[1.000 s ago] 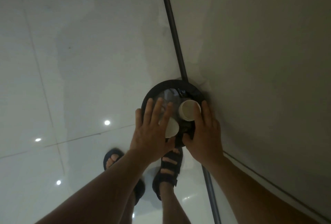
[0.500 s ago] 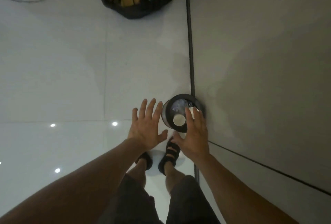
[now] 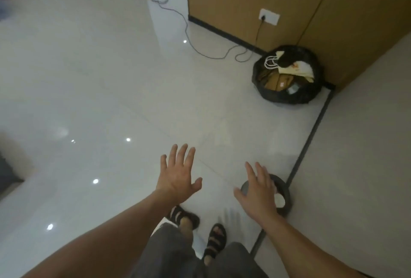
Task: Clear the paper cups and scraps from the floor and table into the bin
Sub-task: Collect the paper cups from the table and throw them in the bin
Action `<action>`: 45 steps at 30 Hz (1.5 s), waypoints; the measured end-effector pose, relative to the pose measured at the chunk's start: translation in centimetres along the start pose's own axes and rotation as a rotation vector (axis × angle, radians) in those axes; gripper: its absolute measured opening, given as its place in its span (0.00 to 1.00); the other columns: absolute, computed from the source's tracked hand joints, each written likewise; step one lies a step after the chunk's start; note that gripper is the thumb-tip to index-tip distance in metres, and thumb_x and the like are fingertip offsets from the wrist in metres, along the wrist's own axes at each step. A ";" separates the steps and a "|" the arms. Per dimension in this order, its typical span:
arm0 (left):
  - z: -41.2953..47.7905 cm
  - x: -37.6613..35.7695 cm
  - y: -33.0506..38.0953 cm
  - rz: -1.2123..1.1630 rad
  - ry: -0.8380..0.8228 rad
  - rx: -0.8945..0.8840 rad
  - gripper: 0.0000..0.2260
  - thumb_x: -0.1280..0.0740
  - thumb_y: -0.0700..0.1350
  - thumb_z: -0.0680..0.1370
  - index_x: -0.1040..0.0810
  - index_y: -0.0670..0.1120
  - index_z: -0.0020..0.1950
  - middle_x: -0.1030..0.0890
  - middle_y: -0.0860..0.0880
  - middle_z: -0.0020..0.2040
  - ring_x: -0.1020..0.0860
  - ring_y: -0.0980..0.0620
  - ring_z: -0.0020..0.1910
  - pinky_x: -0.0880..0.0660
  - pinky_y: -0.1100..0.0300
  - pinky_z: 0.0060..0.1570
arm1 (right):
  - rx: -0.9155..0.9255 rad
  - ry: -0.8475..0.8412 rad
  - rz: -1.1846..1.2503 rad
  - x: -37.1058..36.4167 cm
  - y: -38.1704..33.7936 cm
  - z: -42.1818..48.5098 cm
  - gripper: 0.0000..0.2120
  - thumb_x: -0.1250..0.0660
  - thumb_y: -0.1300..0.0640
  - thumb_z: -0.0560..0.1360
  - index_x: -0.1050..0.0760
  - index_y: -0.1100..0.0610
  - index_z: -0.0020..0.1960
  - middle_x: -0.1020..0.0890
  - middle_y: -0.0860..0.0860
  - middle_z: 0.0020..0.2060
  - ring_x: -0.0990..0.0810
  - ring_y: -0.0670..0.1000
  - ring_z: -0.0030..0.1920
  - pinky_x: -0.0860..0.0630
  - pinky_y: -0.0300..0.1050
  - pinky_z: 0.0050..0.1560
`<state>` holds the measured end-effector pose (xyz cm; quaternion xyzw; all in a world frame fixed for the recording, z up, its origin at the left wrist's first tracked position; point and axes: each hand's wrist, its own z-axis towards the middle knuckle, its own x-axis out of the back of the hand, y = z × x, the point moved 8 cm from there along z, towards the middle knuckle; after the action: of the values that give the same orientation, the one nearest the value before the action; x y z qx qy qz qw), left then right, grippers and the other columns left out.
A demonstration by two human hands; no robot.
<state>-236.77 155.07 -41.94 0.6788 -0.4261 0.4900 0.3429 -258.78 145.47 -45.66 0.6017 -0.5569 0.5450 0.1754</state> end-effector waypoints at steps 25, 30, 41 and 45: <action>-44.0 -0.2 -48.8 -0.214 0.330 0.991 0.40 0.47 0.70 0.73 0.54 0.50 0.78 0.53 0.48 0.79 0.57 0.43 0.77 0.54 0.40 0.72 | 1.046 -0.180 -0.306 -19.9 -59.9 -19.7 0.39 0.39 0.36 0.76 0.57 0.41 0.78 0.58 0.45 0.78 0.62 0.49 0.78 0.54 0.53 0.76; -48.5 -3.2 -55.1 -0.288 0.297 1.133 0.40 0.46 0.70 0.73 0.54 0.51 0.78 0.54 0.48 0.79 0.58 0.44 0.77 0.56 0.40 0.72 | 1.198 -0.247 -0.408 -26.3 -67.9 -22.8 0.39 0.40 0.35 0.76 0.58 0.42 0.78 0.57 0.47 0.79 0.60 0.51 0.78 0.51 0.54 0.77; -55.7 -1.8 -73.3 -0.269 0.237 1.411 0.38 0.47 0.67 0.75 0.55 0.50 0.78 0.53 0.49 0.79 0.56 0.45 0.77 0.53 0.41 0.73 | 1.435 -0.386 -0.393 -37.4 -90.7 -24.0 0.39 0.39 0.36 0.75 0.54 0.45 0.79 0.53 0.50 0.79 0.54 0.53 0.78 0.46 0.53 0.76; -55.9 -1.0 -79.1 -0.283 0.275 1.482 0.38 0.46 0.67 0.74 0.53 0.50 0.78 0.50 0.49 0.78 0.54 0.46 0.77 0.50 0.41 0.72 | 1.476 -0.452 -0.394 -40.1 -98.2 -23.4 0.39 0.38 0.38 0.75 0.53 0.45 0.79 0.53 0.49 0.79 0.53 0.53 0.78 0.44 0.53 0.75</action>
<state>-185.47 236.46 -30.77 0.7123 0.1512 0.6791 -0.0923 -176.39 215.05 -32.81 0.7459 0.0424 0.5968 -0.2928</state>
